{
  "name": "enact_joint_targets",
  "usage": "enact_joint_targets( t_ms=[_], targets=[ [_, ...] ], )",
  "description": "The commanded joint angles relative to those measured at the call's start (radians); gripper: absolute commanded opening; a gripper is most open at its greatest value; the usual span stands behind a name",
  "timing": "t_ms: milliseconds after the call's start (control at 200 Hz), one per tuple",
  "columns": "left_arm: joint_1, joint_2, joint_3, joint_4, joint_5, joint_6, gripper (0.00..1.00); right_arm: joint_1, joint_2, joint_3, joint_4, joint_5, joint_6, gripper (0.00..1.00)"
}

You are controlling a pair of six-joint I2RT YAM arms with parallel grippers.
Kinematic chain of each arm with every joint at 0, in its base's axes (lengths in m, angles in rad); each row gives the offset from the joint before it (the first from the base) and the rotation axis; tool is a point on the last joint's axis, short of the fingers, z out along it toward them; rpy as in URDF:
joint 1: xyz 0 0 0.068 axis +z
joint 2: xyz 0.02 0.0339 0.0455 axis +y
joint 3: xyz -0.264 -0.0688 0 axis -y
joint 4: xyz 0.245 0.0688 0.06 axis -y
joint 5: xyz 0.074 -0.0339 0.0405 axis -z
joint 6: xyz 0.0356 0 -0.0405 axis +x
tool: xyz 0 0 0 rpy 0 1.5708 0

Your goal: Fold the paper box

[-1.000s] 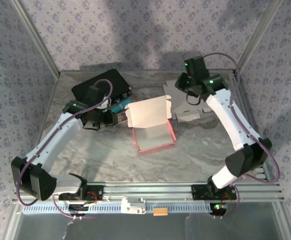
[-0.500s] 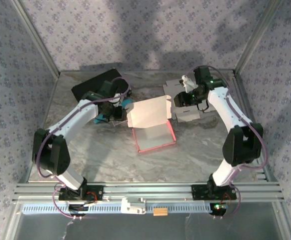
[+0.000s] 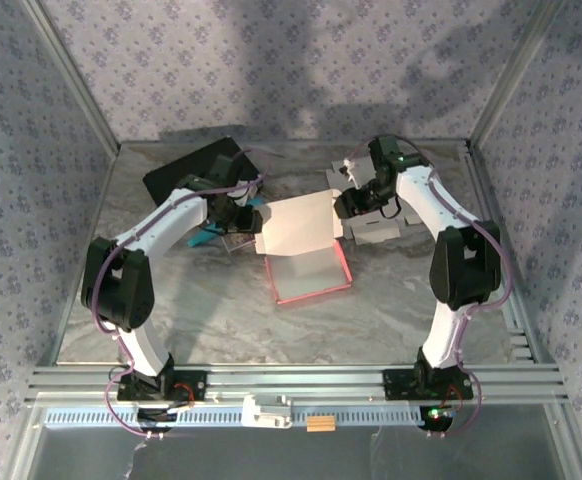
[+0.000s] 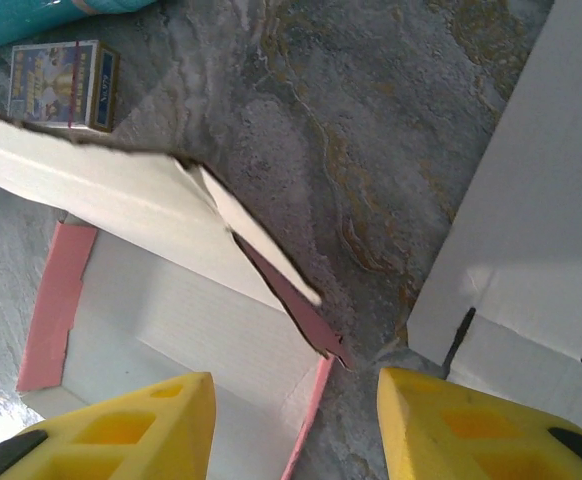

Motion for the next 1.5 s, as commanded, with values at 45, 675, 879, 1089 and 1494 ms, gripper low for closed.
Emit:
enact_joint_targets(
  t_ms=[45,675,879,1089,1494],
  targets=[
    [-0.006,0.010,0.023,0.006,0.019,0.016,0.36,0.008,0.018,0.041,-0.008,-0.032,-0.027,0.48],
    [-0.009,0.034,0.010,-0.011,0.046,0.023,0.33,0.031,0.080,0.092,-0.030,-0.009,-0.032,0.33],
    [-0.009,0.044,0.022,-0.002,0.052,0.026,0.28,0.036,0.073,0.089,-0.036,0.002,-0.034,0.21],
    [-0.013,0.046,0.033,-0.013,0.040,0.019,0.25,0.039,0.072,0.089,-0.042,0.022,-0.032,0.09],
    [0.008,0.060,0.069,-0.036,-0.003,0.054,0.30,0.055,0.032,0.056,0.001,0.039,-0.044,0.00]
  ],
)
